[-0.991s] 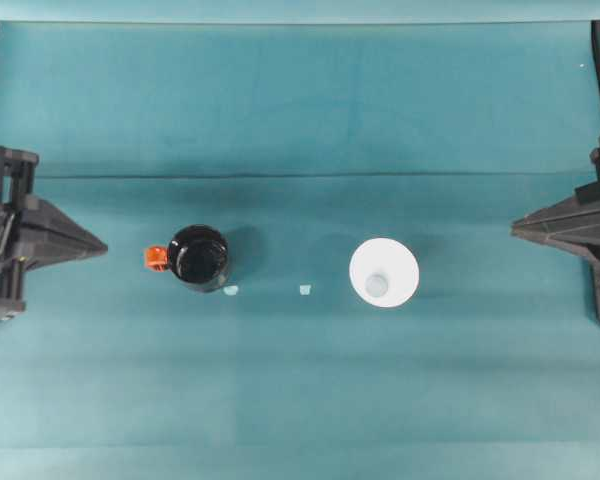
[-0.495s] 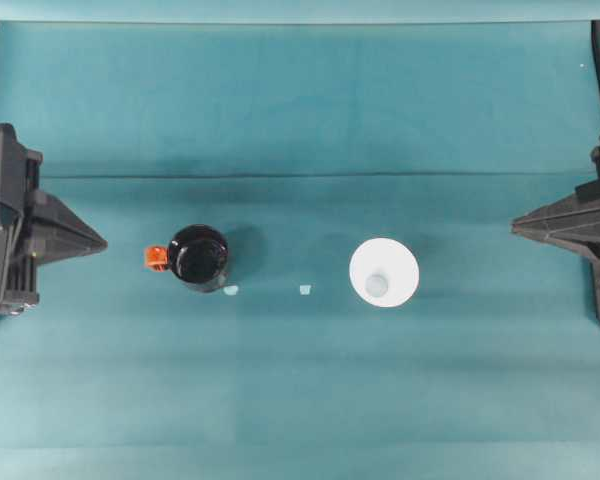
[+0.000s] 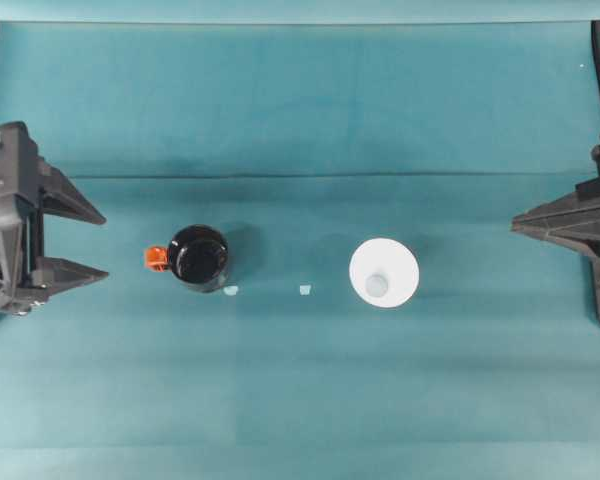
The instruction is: Put the paper cup into the moved red handle cup holder.
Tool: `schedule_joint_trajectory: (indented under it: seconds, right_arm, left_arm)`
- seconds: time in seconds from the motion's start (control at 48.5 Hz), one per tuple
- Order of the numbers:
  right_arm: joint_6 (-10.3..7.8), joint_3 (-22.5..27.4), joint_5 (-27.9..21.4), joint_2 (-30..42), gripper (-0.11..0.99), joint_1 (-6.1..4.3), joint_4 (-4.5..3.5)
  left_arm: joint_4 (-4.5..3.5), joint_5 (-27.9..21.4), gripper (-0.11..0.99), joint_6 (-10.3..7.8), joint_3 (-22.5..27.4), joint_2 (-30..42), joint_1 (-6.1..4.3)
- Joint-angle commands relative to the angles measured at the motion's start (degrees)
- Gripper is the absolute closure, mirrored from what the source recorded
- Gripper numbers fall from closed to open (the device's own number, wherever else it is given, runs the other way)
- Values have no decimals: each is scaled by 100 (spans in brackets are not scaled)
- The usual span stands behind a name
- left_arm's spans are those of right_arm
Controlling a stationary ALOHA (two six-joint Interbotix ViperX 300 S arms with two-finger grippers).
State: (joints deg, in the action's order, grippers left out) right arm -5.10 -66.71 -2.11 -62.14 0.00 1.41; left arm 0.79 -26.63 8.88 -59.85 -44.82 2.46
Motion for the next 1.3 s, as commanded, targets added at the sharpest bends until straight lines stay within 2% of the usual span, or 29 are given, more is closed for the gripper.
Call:
schedule_joint_trajectory:
  seconds: [0.0, 0.103, 0.33, 0.557, 0.908, 1.156, 1.279]
  right_arm:
    - [-53, 123, -70, 35, 99, -18, 18]
    - [-62, 123, -158, 26, 99, -18, 18]
    - [-62, 123, -202, 18, 99, -18, 18]
    - [-62, 114, -281, 26, 99, -18, 18]
    - [-62, 114, -352, 18, 99, -26, 18]
    - [-62, 114, -352, 18, 99, -18, 18]
    - [-62, 114, -352, 18, 99, -18, 9]
  left_arm:
    - [18, 44, -8, -79, 141, 281, 26]
    - [18, 62, -8, -167, 149, 703, 62]
    - [26, 378, -8, -220, 211, 1529, 141]
    - [44, 545, -8, -237, 316, 2048, 149]
    - [44, 791, -8, -246, 466, 2707, 264]
    - [44, 826, -8, -703, 668, 3111, 325]
    - [44, 826, -8, -870, 782, 3270, 343]
